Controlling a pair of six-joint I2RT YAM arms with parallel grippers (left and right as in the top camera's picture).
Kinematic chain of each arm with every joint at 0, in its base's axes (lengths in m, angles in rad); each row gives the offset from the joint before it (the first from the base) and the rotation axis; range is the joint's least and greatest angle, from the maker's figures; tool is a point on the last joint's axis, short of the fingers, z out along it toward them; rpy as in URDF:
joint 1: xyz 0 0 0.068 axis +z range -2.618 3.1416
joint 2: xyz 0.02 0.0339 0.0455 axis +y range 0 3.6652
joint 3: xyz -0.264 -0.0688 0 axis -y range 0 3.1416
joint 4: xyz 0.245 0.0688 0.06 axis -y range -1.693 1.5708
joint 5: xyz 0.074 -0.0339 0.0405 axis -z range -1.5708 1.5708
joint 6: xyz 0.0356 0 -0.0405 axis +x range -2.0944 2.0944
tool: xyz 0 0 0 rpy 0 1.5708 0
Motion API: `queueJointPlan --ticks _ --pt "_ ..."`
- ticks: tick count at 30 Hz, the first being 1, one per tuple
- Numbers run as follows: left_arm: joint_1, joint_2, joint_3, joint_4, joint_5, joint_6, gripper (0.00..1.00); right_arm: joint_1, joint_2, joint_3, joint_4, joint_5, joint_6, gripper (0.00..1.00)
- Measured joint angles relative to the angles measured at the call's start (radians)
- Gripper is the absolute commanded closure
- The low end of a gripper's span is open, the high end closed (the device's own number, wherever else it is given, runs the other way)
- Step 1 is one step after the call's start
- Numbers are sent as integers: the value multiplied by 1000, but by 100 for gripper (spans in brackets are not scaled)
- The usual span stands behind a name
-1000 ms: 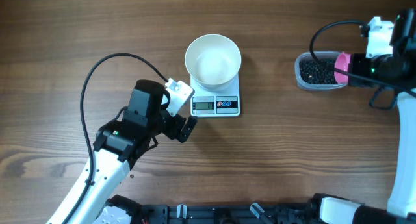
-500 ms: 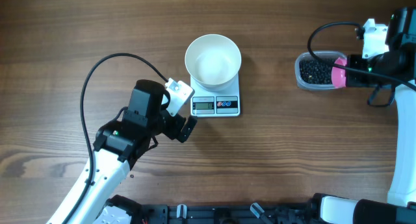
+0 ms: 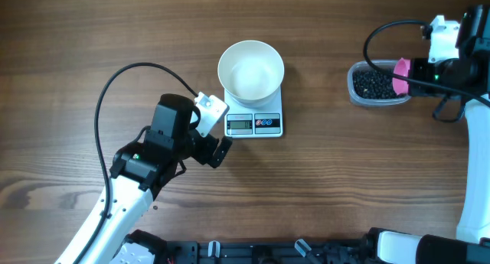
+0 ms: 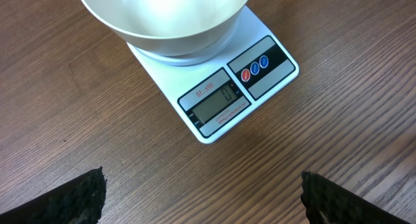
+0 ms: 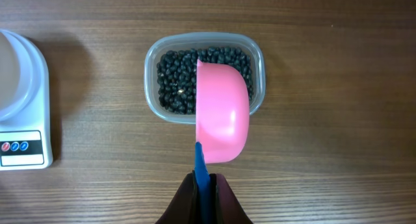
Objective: Scoop item into bowl and weigh 150g on scale
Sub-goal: 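Dip the scoop into the black beans with the right gripper, then push the pink scoop down into the bean tub with the right gripper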
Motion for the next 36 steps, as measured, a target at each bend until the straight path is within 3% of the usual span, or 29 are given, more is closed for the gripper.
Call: queueJointPlan --ticks 16,36 --pt "0 0 0 0 0 0 0 0 15 0 -3 1 -14 96" --pt "0 0 0 0 0 0 0 0 179 0 45 67 -27 96"
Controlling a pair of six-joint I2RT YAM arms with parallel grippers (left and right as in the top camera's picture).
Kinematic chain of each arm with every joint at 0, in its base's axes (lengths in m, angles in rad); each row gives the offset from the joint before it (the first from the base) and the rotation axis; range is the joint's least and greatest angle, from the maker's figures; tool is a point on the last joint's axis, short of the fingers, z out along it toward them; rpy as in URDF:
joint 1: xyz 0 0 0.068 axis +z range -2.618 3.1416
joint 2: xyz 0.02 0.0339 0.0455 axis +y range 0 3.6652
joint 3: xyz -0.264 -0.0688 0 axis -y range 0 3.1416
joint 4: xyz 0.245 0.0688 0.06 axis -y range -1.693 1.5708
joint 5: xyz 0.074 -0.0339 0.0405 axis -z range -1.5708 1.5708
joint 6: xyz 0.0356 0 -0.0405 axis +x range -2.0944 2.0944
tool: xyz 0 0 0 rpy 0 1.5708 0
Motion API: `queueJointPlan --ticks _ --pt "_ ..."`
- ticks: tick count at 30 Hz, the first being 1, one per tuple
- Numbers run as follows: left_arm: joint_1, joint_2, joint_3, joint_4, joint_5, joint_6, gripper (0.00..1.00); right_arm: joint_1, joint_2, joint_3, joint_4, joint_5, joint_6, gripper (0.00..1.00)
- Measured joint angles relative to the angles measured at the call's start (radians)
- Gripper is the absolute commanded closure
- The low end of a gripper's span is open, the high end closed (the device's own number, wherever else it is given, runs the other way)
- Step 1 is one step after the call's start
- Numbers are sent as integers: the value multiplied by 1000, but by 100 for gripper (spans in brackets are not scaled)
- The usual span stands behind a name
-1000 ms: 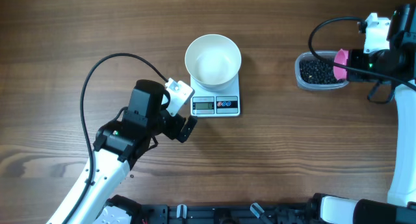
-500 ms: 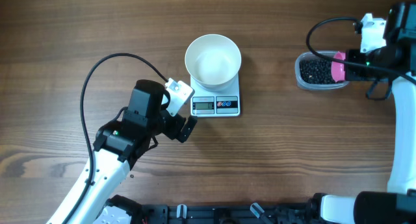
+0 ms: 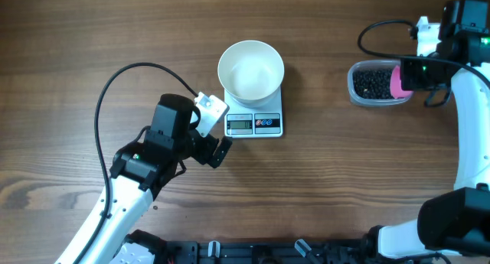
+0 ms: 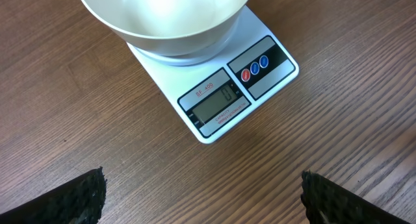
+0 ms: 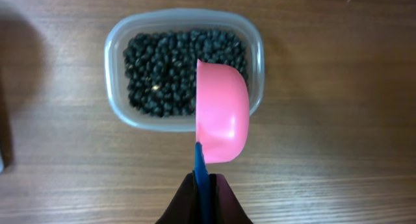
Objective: Scoop item into bowl and weigh 150g on scale
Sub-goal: 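Push the pink scoop down into the bean tub with the right gripper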
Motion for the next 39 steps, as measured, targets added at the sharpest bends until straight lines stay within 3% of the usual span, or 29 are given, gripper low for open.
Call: queueJointPlan --ticks 28,39 --pt "0 0 0 0 0 0 0 3 11 -2 26 38 16 96" --pt "0 0 0 0 0 0 0 79 101 -8 33 71 68 96"
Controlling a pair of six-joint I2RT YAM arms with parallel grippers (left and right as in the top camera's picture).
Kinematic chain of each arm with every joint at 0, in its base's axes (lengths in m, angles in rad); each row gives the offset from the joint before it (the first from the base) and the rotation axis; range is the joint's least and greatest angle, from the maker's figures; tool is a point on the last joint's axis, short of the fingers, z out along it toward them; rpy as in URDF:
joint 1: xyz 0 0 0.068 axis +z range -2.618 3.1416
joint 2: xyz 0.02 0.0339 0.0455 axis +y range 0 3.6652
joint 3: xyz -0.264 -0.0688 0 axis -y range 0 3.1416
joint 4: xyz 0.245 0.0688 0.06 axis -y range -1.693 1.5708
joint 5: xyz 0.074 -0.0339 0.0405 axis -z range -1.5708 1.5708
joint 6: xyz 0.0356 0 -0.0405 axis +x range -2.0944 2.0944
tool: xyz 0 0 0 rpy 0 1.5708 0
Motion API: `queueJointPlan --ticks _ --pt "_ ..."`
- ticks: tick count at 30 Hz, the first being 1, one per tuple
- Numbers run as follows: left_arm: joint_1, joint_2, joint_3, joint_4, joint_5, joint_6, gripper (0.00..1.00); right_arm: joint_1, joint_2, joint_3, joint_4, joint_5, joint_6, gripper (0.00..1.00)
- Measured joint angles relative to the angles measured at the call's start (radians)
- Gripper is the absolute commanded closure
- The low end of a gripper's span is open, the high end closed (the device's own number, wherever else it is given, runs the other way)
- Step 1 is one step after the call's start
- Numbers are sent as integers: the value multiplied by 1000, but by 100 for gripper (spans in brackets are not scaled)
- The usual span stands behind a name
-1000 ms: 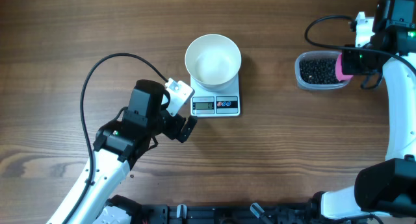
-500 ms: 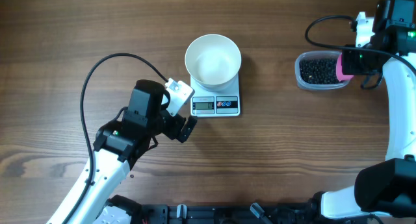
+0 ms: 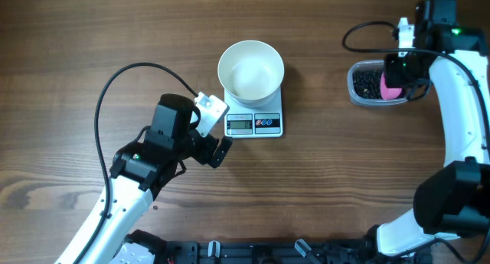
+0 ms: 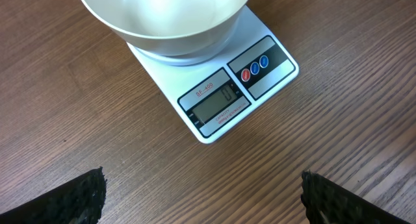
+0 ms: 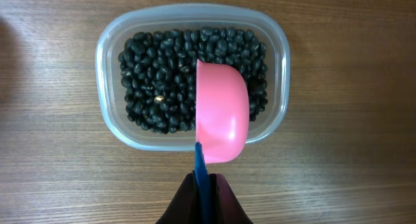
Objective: Scoop item into bowl and weigh 150g on scale
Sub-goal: 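Push the pink scoop down into the bean tub with the right gripper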
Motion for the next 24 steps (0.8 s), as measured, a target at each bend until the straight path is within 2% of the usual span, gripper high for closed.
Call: queueJointPlan --ticks 11,24 --pt "0 0 0 0 0 0 0 16 0 -3 10 60 71 96" --pt "0 0 0 0 0 0 0 16 2 -3 100 92 102 96"
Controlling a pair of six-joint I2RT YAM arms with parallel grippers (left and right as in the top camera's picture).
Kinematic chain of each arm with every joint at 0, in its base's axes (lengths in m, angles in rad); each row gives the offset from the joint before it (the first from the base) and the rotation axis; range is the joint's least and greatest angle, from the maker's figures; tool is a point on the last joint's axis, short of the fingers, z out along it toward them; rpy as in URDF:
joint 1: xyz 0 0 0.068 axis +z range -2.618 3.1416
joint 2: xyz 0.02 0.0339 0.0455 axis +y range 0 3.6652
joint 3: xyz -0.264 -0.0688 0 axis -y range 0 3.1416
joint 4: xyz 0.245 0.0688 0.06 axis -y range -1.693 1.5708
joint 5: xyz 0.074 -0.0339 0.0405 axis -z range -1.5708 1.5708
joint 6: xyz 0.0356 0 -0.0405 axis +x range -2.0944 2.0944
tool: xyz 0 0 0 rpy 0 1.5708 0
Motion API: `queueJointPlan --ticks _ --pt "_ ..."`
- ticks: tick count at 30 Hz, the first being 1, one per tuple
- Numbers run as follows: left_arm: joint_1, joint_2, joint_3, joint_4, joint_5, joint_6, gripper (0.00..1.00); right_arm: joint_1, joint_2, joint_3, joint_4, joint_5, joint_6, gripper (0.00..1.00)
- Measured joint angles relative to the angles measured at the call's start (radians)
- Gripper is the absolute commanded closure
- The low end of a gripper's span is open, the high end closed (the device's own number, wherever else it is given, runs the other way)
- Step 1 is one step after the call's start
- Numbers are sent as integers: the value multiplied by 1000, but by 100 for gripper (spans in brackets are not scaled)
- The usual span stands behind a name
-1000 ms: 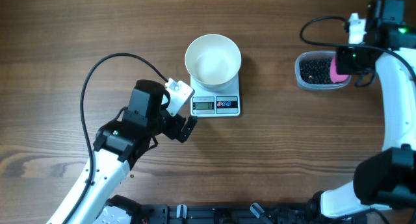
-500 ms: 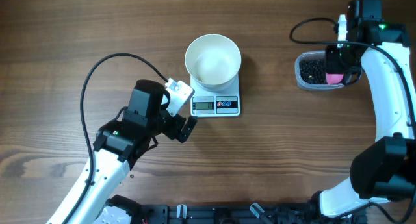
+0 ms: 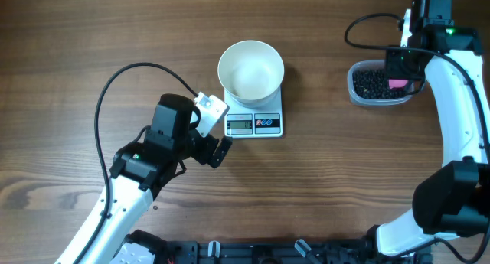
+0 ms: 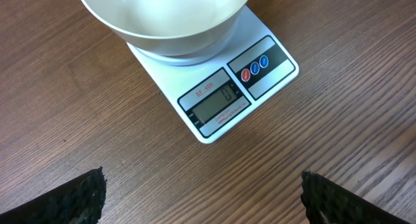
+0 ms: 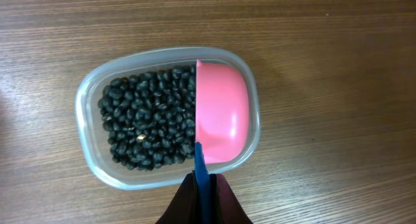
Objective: Scoop item into bowl and weigh 150g on scale
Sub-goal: 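Push the pink scoop down into the bean tub with the right gripper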
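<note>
A white bowl [image 3: 251,70] stands empty on a white digital scale [image 3: 255,124] whose display [image 4: 218,101] reads 0. At the right, a clear tub of black beans [image 3: 374,84] sits on the table. My right gripper [image 5: 203,185] is shut on the blue handle of a pink scoop [image 5: 222,111], whose cup lies on its side over the tub's right end. My left gripper [image 4: 201,198] hangs open just in front of the scale with nothing between its fingers.
The dark wooden table [image 3: 344,172] carries only the scale, bowl and tub. The left arm's black cable [image 3: 122,76] loops over the table left of the bowl. The right arm [image 3: 459,103] runs along the table's right edge.
My right gripper with the scoop has shifted toward the tub's right end; the tub now sits further left and lower in the right wrist view. The left arm has not moved.
At first the pink scoop was held over the tub's right side, with the scale's edge in the right wrist view. Then the scale had left that view, and the tub filled more of it. Now the scoop sits inside the tub's right end. The scale still reads 0.
</note>
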Motion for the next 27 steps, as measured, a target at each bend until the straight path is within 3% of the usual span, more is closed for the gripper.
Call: queueJointPlan --ticks 15,27 --pt "0 0 0 0 0 0 0 7 76 0 17 46 -12 96" --pt "0 0 0 0 0 0 0 11 89 0 -43 -70 -104 96"
